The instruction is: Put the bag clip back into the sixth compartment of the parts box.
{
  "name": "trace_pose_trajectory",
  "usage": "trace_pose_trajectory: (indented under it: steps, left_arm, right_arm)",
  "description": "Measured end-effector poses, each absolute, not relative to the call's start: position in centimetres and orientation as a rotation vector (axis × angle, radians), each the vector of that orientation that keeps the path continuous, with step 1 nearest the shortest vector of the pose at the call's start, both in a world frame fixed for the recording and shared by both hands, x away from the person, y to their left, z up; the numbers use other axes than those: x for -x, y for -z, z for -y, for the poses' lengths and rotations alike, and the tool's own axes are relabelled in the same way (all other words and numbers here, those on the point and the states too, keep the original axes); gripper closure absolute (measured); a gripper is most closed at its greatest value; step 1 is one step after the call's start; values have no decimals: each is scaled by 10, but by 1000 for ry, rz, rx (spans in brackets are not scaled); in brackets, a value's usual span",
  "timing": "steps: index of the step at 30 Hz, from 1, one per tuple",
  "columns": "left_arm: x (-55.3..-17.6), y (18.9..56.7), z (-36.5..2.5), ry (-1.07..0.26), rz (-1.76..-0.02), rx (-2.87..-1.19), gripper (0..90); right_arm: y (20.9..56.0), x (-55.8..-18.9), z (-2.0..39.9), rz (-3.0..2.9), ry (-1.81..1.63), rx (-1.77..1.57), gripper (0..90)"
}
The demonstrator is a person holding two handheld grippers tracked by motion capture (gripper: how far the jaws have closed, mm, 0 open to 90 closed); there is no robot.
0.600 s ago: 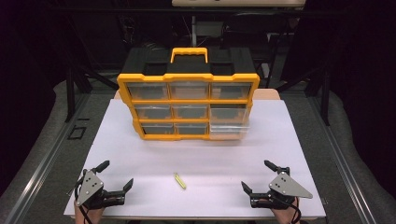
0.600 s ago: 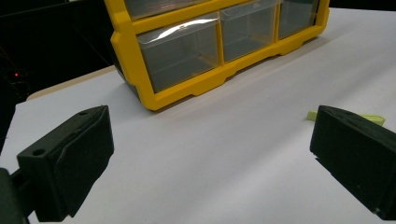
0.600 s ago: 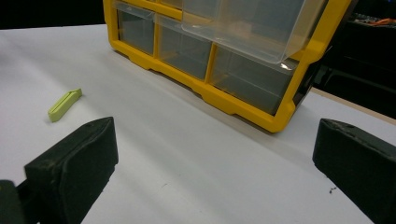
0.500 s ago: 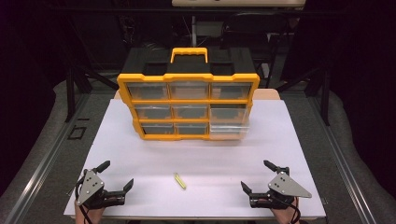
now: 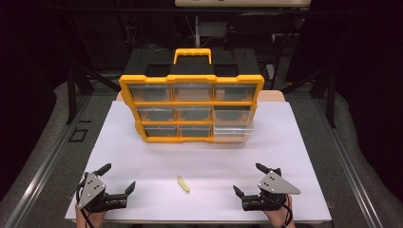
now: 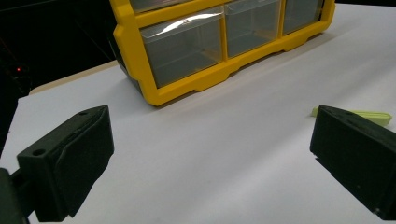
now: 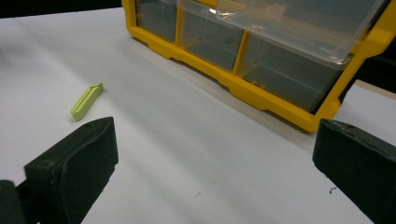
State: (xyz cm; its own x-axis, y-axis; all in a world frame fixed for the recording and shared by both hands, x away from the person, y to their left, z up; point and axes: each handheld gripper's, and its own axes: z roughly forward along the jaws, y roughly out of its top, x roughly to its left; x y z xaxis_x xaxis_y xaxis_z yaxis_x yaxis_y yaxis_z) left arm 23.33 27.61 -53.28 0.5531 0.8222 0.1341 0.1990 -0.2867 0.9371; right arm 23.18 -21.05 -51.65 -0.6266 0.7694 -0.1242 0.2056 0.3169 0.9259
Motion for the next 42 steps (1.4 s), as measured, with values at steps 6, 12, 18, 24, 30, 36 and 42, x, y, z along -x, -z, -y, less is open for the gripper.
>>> trace_pose_trajectory:
  steps: [6, 12, 18, 24, 30, 36, 42]
  left_arm:
    - [-235, 534, -276, -757, -854, -1800, 0]
    - [-235, 534, -277, -756, -858, -1797, 0]
    - [-235, 534, -277, -759, -861, -1801, 0]
    - [-235, 534, -277, -760, -863, -1801, 0]
    - [-235, 534, -277, -759, -863, -1805, 0]
    - [-235, 534, -277, -763, -867, -1802, 0]
    - [-235, 534, -277, -767, -877, -1795, 0]
  right_arm:
    - [516, -238, 197, -2065, -1293, -881, 0]
    - [518, -243, 181, -2124, -1265, -887, 0]
    - [517, -245, 168, -2152, -1254, -879, 0]
    - [518, -248, 156, -2186, -1240, -868, 0]
    - [518, -250, 149, -2212, -1233, -874, 0]
    - [519, -252, 141, -2238, -1209, -867, 0]
    - [518, -254, 130, -2264, -1204, -859, 0]
